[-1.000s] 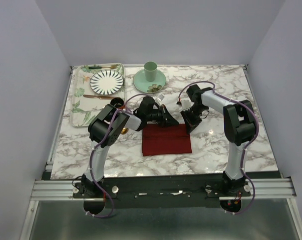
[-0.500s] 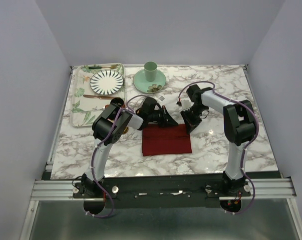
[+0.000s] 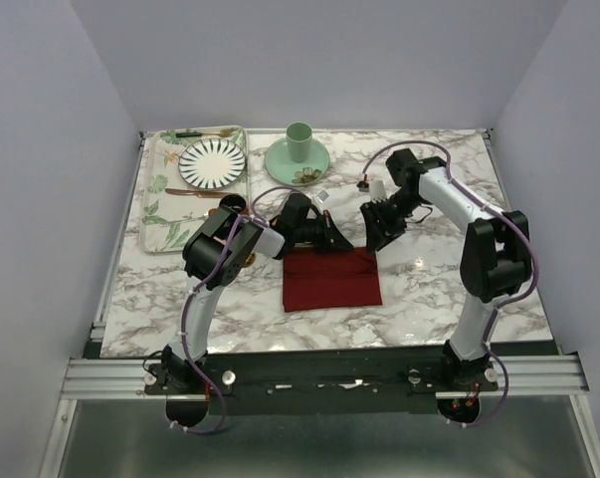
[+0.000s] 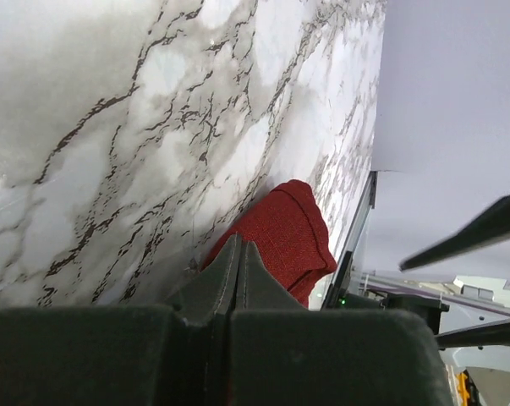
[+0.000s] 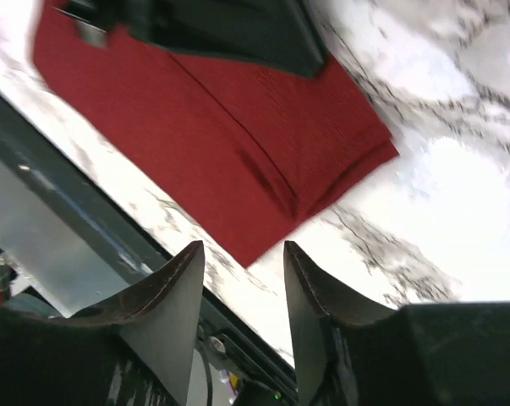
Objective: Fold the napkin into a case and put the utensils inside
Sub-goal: Smooth out the lower triangle-folded napkin at the center of the board.
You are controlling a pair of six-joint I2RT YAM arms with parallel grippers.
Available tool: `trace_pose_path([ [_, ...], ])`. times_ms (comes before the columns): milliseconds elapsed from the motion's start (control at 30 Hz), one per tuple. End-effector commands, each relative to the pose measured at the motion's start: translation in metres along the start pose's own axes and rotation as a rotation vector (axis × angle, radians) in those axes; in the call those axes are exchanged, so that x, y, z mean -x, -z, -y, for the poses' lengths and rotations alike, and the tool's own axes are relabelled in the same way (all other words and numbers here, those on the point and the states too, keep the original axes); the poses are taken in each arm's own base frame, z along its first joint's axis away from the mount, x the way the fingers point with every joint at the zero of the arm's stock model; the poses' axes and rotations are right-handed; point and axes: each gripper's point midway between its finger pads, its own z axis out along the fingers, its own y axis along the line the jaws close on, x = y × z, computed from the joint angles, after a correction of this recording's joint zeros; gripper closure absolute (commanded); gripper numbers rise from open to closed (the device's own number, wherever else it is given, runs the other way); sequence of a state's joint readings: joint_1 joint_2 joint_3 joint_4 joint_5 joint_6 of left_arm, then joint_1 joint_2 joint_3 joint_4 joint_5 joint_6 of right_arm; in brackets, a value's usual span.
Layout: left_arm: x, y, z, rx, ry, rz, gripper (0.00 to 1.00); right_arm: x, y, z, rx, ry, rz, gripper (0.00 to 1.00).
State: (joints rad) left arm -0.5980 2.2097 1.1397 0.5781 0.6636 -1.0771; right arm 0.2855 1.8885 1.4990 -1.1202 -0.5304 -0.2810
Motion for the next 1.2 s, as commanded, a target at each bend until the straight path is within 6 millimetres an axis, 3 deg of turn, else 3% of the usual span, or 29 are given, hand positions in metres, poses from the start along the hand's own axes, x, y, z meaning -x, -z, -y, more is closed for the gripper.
trace_pose_path([
  [0, -0.026, 0.001, -0.051, 0.152, 0.031, -0.059, 1.00, 0.032, 0.012, -0.023, 0.195, -0.051, 0.132, 0.54],
  [33, -0.028, 0.002, -0.052, 0.156, 0.021, -0.063, 1.00, 0.039, 0.014, -0.033, 0.285, -0.074, 0.164, 0.54],
  [133, -0.030, 0.003, -0.055, 0.164, 0.019, -0.072, 1.00, 0.051, 0.005, -0.029, 0.434, -0.212, 0.202, 0.55],
  [167, -0.031, 0.003, -0.055, 0.163, 0.015, -0.075, 1.00, 0.054, 0.006, -0.038, 0.533, -0.274, 0.199, 0.55],
  [200, -0.031, 0.003, -0.056, 0.169, 0.013, -0.078, 1.00, 0.057, -0.002, -0.029, 0.562, -0.297, 0.209, 0.55],
  [267, -0.030, 0.003, -0.056, 0.172, 0.004, -0.080, 1.00, 0.057, -0.007, -0.030, 0.625, -0.391, 0.199, 0.55],
  [533, -0.032, 0.003, -0.063, 0.187, 0.001, -0.089, 1.00, 0.008, -0.072, 0.005, 0.528, -0.560, 0.070, 0.53],
  [667, -0.032, 0.005, -0.065, 0.194, -0.002, -0.090, 1.00, -0.008, -0.085, 0.019, 0.473, -0.595, 0.018, 0.51],
  [867, -0.030, 0.010, -0.066, 0.195, 0.000, -0.085, 1.00, -0.033, -0.086, 0.027, 0.364, -0.562, -0.050, 0.50],
  [933, -0.024, 0.010, -0.053, 0.145, -0.051, -0.071, 1.00, -0.034, -0.083, 0.027, 0.354, -0.556, -0.046, 0.50],
  [967, -0.023, 0.011, -0.039, 0.094, -0.085, -0.078, 0.94, -0.033, -0.083, 0.026, 0.355, -0.558, -0.044, 0.50],
  [1000, -0.012, 0.014, -0.012, 0.010, -0.164, -0.049, 0.91, -0.030, -0.083, 0.026, 0.361, -0.559, -0.039, 0.50],
  [1100, -0.002, 0.033, 0.043, -0.154, -0.257, -0.052, 0.79, -0.027, -0.083, 0.027, 0.360, -0.561, -0.034, 0.51],
  [1167, -0.003, 0.046, 0.065, -0.212, -0.307, -0.058, 0.71, -0.025, -0.084, 0.029, 0.356, -0.566, -0.033, 0.51],
])
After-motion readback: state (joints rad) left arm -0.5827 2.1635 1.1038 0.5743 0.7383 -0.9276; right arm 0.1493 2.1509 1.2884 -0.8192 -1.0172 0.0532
